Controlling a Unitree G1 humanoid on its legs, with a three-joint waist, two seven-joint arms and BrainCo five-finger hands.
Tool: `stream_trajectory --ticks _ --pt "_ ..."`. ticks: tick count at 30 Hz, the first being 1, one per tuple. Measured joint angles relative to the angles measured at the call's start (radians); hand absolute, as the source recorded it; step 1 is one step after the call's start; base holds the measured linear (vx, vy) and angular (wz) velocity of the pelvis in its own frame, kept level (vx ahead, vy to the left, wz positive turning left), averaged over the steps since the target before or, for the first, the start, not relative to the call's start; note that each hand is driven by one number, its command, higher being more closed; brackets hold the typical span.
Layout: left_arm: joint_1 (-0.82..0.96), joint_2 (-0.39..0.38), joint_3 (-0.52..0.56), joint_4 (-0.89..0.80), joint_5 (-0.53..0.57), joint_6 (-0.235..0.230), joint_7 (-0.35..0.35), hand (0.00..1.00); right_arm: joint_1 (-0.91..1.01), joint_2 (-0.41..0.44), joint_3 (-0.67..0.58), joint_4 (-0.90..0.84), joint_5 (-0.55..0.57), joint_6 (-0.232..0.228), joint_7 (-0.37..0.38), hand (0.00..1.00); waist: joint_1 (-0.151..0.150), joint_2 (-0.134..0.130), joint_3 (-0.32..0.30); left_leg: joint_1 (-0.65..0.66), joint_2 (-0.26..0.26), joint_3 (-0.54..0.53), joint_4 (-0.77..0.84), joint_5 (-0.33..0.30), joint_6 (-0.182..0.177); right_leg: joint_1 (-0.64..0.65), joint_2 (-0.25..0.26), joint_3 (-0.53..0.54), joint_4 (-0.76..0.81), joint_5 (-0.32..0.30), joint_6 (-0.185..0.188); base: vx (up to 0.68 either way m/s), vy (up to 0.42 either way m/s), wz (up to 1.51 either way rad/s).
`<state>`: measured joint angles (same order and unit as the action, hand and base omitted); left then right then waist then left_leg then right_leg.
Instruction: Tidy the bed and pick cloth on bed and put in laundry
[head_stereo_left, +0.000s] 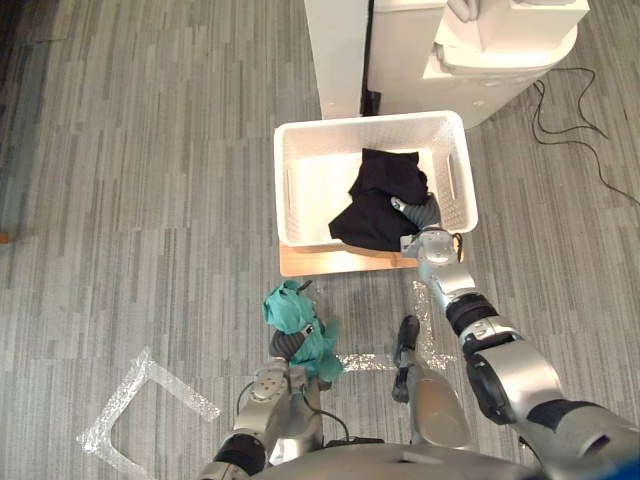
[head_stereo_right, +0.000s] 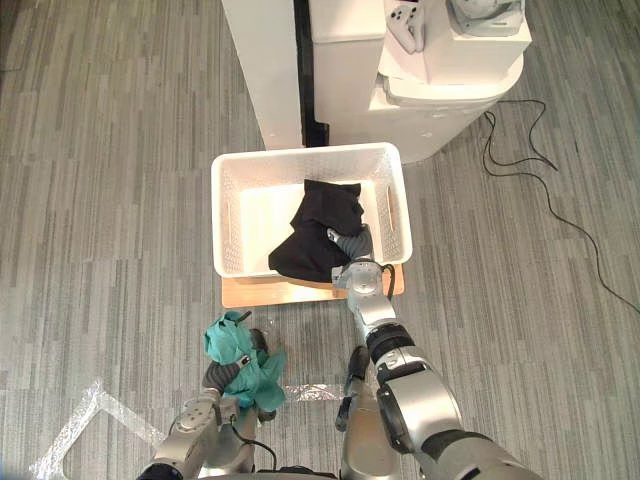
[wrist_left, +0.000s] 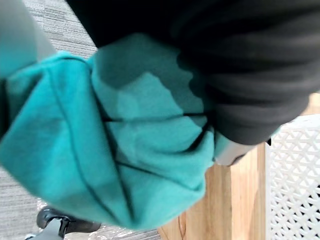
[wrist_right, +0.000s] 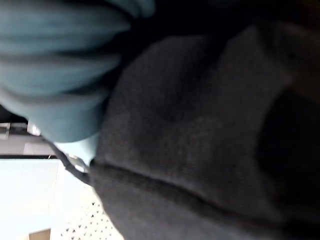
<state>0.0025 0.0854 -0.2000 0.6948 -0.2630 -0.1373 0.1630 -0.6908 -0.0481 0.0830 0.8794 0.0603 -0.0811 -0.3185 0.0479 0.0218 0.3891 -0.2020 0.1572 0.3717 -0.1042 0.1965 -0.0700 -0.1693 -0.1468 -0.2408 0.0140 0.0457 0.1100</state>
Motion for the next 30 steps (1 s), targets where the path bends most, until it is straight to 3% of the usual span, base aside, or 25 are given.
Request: stream_trajectory --ticks 6,13,17,25,30 --pt "-0.021 0.004 0.017 0.001 -0.001 0.009 0.019 1.00 0.173 0.011 0.017 -0.193 0.016 0.003 0.002 0.00 -0.005 -0.005 -0.005 0.051 0.002 0.006 0.000 -0.018 -0.008 0.048 0.001 0.003 -0.002 -0.015 0.000 0.07 -0.016 -0.02" --pt "-0.012 0.007 0.089 0.036 0.005 0.046 0.041 1.00 0.395 -0.002 -0.011 -0.392 0.002 0.020 0.007 0.00 -0.027 -0.049 -0.075 0.100 0.003 0.030 0.000 -0.037 -0.021 0.086 0.001 0.019 -0.007 -0.027 0.002 0.07 -0.016 -0.07" --pt "0.012 0.008 0.133 0.038 0.021 0.060 0.049 1.00 0.499 -0.016 -0.067 -0.501 -0.020 0.020 0.007 0.00 -0.035 -0.056 -0.104 0.124 0.003 0.033 -0.001 -0.047 -0.022 0.108 0.003 0.025 -0.013 -0.031 0.005 0.03 -0.006 -0.05" --pt "0.083 -0.009 0.240 0.033 0.021 0.081 0.083 1.00 0.777 0.000 -0.221 -0.548 -0.061 0.026 0.003 0.00 -0.041 -0.065 -0.168 0.124 -0.004 0.010 -0.001 -0.062 -0.019 0.124 -0.004 0.002 -0.012 -0.056 0.013 0.04 -0.003 0.10" --pt "0.131 -0.017 0.346 -0.153 0.019 0.089 0.086 1.00 0.851 -0.001 -0.386 -0.361 -0.113 0.045 0.001 0.00 -0.053 -0.084 -0.202 0.113 -0.016 -0.038 -0.001 -0.069 -0.020 0.145 -0.014 -0.053 -0.005 -0.083 0.017 0.08 -0.012 0.30"
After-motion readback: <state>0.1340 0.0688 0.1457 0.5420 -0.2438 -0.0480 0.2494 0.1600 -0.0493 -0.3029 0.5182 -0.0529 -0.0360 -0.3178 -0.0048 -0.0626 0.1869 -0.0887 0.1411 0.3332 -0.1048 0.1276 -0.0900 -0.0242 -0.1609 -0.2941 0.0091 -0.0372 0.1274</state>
